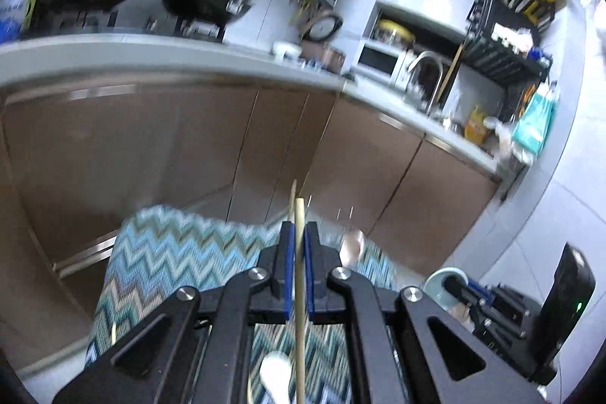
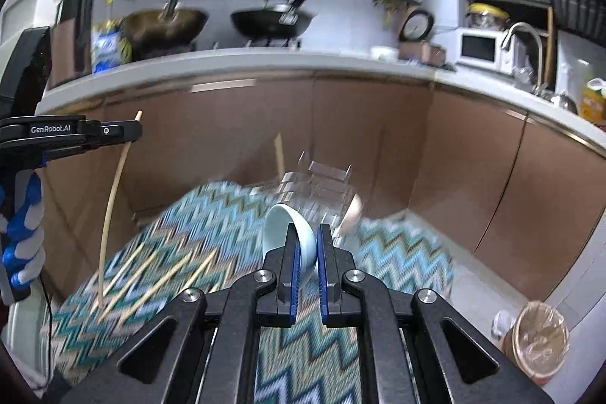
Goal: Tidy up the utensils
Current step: 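Lower spoon and chopstick into the wire utensil holder and open both grippers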
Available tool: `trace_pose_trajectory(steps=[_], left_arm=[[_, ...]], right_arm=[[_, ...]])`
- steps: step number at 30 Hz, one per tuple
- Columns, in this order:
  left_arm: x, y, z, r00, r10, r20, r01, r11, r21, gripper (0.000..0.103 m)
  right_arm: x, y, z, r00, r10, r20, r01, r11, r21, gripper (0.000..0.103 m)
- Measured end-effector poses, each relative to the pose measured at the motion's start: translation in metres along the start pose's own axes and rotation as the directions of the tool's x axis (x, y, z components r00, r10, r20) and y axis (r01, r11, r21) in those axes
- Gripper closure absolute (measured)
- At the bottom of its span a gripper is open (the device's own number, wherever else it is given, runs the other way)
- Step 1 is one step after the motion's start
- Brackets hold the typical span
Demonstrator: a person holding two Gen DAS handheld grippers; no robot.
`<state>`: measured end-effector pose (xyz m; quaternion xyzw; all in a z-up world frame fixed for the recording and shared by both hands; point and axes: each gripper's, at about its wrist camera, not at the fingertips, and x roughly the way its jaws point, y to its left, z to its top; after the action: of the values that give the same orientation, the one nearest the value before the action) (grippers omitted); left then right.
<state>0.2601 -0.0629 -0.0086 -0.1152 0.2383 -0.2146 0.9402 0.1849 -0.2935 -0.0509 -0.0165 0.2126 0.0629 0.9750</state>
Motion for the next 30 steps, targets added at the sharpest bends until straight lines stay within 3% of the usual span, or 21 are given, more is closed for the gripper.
trace_pose_trajectory(steps=[5,12,20,30], left_arm=[[0.024,-0.016,0.041,0.988,-0.015,0.152,0.017,1.0,-0.015,0.099],[0.079,-0.029,0.054,0.945,0.053,0.323,-0.047,0.999,-0.027,0.099],[0.148,-0.026,0.031,0.936,0.106,0.336,-0.098,0.994,-0.041,0.098],[0.193,-0.014,-0.003,0.924,0.166,0.345,-0.167,0.986,-0.029,0.097]], right_arm=[[0.024,-0.01,0.03,0.991,-0.068,0.111,0.066,0.998,0.018,0.095],[0.07,-0.021,0.049,0.966,-0.157,0.204,0.153,0.988,0.036,0.095],[0.126,-0.024,0.036,0.952,-0.228,0.203,0.228,0.973,0.028,0.095],[0.162,-0.017,0.01,0.954,-0.231,0.194,0.228,0.973,0.038,0.092]])
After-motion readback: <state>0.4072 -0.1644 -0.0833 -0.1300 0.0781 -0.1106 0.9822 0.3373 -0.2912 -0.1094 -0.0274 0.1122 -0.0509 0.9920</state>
